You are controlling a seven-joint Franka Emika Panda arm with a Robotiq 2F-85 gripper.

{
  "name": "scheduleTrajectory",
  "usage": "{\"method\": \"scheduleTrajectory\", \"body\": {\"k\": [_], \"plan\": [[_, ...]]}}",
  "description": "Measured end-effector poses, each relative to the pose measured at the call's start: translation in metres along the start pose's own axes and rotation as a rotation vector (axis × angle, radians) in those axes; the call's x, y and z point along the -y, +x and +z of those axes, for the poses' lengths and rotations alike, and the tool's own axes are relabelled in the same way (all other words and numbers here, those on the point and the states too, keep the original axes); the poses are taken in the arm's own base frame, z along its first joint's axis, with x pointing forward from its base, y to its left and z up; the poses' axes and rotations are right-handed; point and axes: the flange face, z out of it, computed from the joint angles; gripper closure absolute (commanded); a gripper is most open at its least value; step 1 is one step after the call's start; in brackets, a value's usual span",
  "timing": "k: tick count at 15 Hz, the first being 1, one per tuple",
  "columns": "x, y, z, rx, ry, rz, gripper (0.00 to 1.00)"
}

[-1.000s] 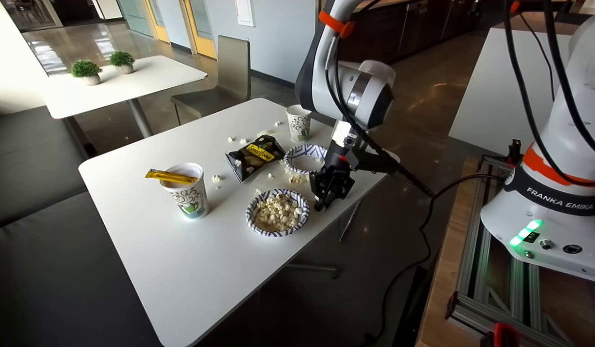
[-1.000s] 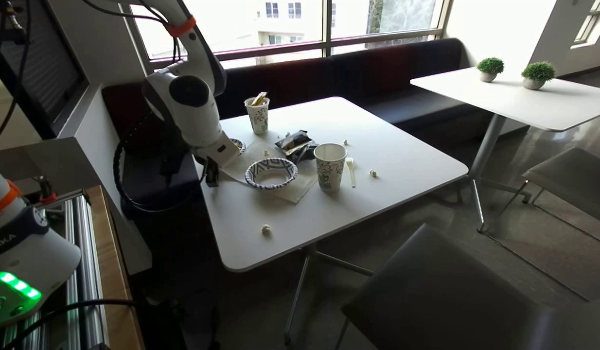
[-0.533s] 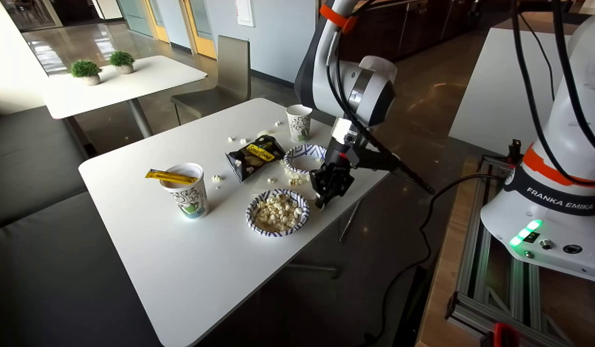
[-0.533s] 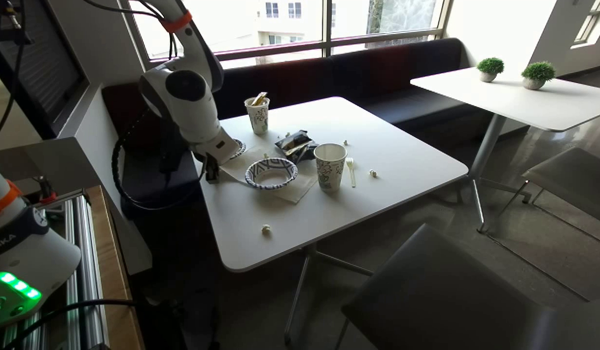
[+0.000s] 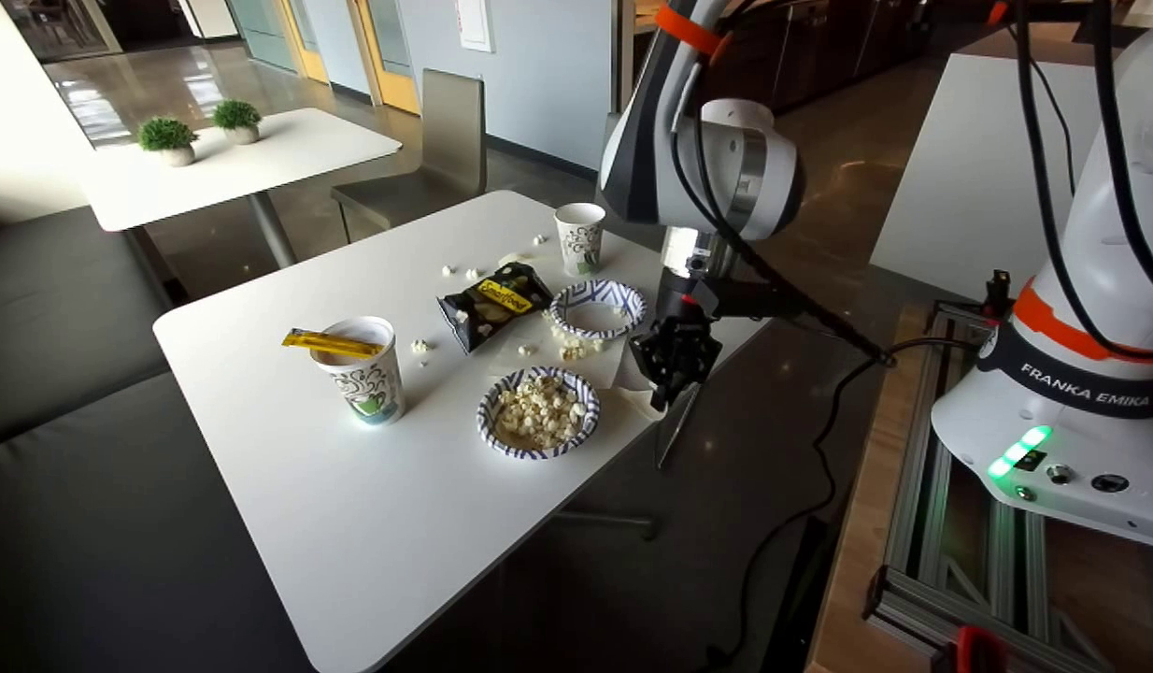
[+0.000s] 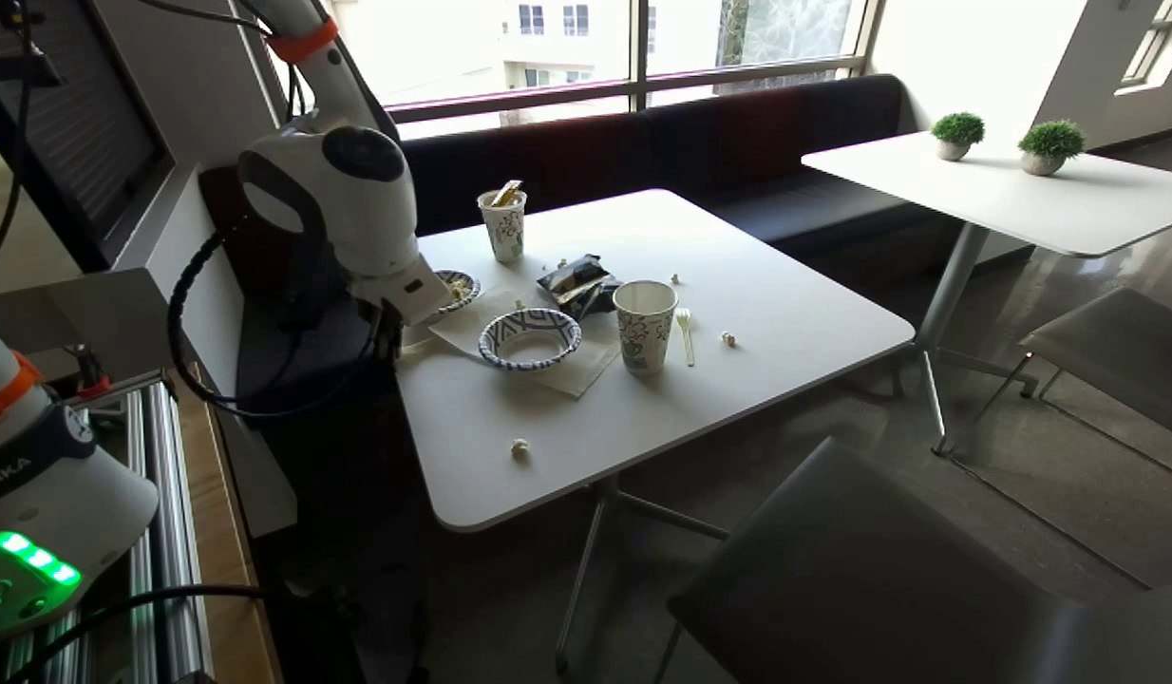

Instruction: Pick up the white spoon and move it to the right side of the table

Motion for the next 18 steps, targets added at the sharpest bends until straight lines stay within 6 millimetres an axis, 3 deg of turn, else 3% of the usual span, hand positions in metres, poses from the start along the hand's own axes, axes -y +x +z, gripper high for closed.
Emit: {"method": "scheduleTrajectory", "body": {"k": [4, 10, 16, 18], "plan": [[-0.021, -0.022, -0.005, 0.190, -0.037, 0.002, 0.97], [-0.029, 0.000, -0.037, 0.271, 0.016, 0.018, 0.97], [-0.034, -0.005, -0.078, 0.386, 0.142, 0.014, 0.97], [-0.038, 0.004, -0.099, 0.338, 0.189, 0.041, 0.97]]}}
